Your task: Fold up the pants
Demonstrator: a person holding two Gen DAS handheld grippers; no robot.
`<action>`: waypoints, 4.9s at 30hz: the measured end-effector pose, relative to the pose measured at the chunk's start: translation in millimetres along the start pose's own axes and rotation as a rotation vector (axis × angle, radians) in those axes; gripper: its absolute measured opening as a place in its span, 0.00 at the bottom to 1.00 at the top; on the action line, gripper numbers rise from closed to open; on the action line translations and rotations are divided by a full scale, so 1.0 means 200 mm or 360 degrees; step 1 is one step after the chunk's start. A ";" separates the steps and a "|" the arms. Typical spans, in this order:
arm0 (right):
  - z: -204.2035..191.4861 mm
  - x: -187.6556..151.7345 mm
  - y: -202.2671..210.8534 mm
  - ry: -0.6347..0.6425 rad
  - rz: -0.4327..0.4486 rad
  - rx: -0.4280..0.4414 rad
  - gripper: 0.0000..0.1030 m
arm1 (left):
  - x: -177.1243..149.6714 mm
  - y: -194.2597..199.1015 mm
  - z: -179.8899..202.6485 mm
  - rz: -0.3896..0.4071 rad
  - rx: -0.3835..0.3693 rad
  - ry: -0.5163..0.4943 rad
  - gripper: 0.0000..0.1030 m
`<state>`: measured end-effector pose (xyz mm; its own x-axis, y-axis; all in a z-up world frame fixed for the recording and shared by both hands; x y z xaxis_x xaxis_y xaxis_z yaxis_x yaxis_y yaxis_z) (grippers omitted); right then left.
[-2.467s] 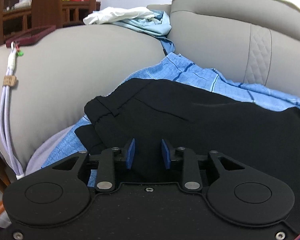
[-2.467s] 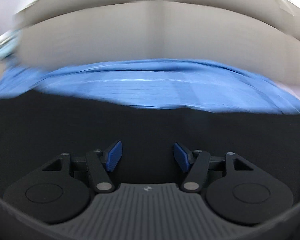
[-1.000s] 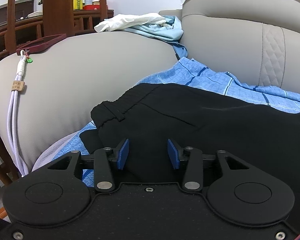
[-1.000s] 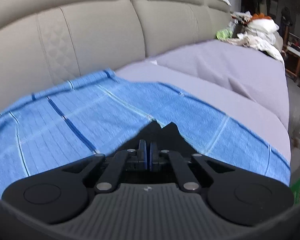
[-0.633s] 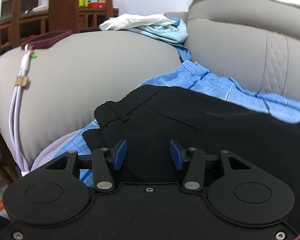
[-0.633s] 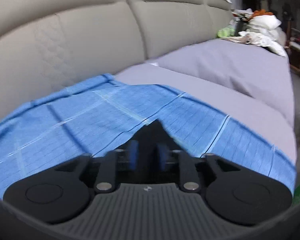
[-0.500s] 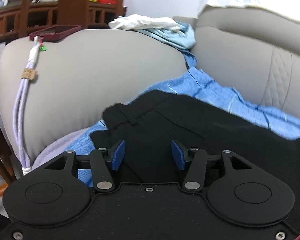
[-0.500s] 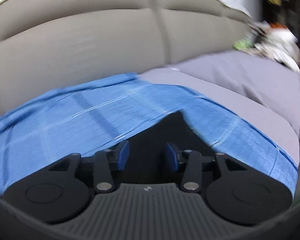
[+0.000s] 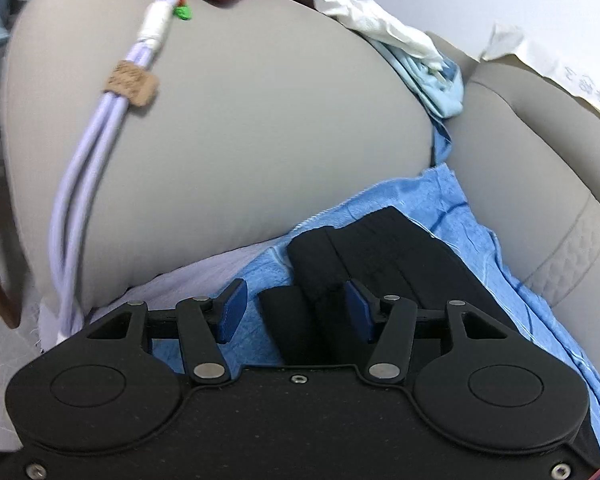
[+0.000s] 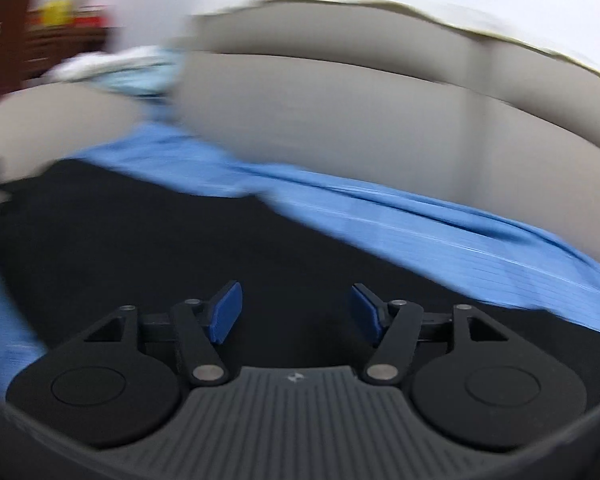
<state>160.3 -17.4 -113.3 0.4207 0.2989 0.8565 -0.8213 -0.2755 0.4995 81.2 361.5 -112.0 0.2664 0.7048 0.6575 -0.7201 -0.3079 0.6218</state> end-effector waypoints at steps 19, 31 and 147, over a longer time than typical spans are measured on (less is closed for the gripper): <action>-0.85 0.04 -0.16 0.0295 -0.0013 0.0389 0.73 | 0.14 -0.23 0.04 -0.0195 -0.0009 -0.0025 0.52; -0.95 0.06 -0.24 0.0251 -0.0033 0.0349 0.05 | 0.09 -0.11 0.18 0.0100 0.0044 -0.0248 0.17; 1.87 -0.95 0.73 -0.1469 -0.0039 -0.1238 0.29 | -0.28 -0.28 0.66 0.0248 0.0272 -0.0830 0.57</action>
<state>105.4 -456.2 -154.9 0.2956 -0.5565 0.7765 -0.6880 0.4399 0.5772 191.2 255.5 -127.3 0.4776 0.2470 0.8432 -0.6741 -0.5124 0.5319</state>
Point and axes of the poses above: each gripper's, at about its wrist camera, not at the fingertips, and y roughly against the way its jaws point, z to its right, x to its top, the point moved 3 cm from there along -y, roughly the way its jaws point, and after that the axes turned 3 degrees about -z, right-handed, at the moved point
